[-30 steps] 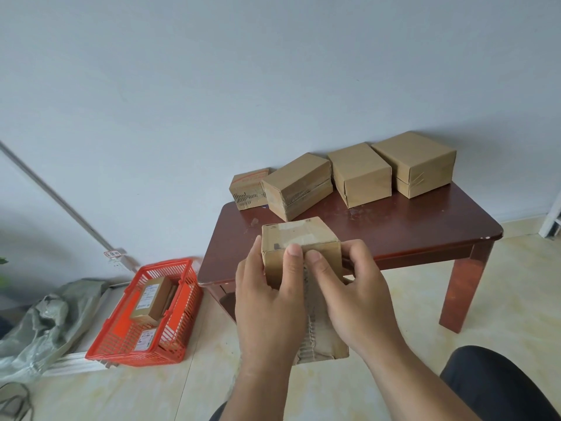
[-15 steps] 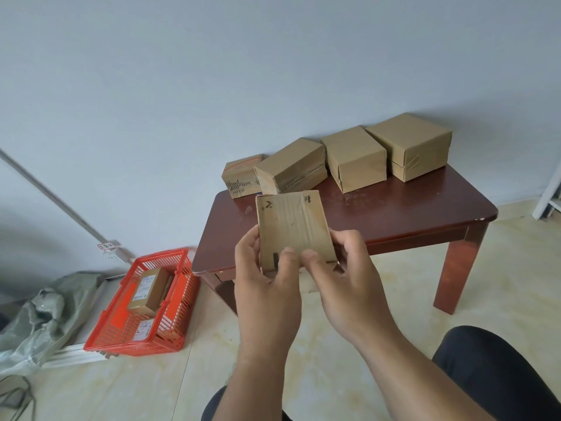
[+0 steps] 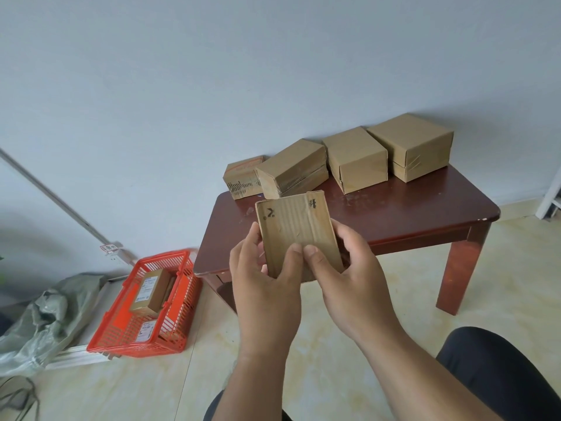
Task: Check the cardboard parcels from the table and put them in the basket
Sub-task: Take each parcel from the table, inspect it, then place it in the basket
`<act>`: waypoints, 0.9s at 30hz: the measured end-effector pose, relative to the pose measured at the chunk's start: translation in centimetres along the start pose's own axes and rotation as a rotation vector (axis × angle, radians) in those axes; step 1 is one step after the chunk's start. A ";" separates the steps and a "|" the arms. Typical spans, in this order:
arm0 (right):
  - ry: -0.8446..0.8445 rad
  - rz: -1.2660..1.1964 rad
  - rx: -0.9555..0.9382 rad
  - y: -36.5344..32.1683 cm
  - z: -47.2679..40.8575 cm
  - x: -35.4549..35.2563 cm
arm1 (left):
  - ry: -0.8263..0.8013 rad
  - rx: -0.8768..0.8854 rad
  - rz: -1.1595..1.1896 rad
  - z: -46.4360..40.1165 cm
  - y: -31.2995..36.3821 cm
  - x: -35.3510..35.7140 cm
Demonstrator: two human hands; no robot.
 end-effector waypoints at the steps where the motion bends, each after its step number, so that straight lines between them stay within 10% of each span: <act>1: -0.003 -0.010 -0.004 0.0 0.1 0.0 | 0.000 0.003 -0.014 -0.3 0.0 0.0; 27: 0.016 0.032 0.030 -0.5 -0.6 -0.6 | -0.046 -0.016 0.002 1.4 -1.1 0.4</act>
Point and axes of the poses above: each hand's wrist, its own z-axis away from the middle knuckle, its own x-axis out of the palm, y = z × x, the point moved 3 cm from there along -z, towards the middle knuckle, and after that the axes turned 9 degrees about y, right-handed, at the moved point
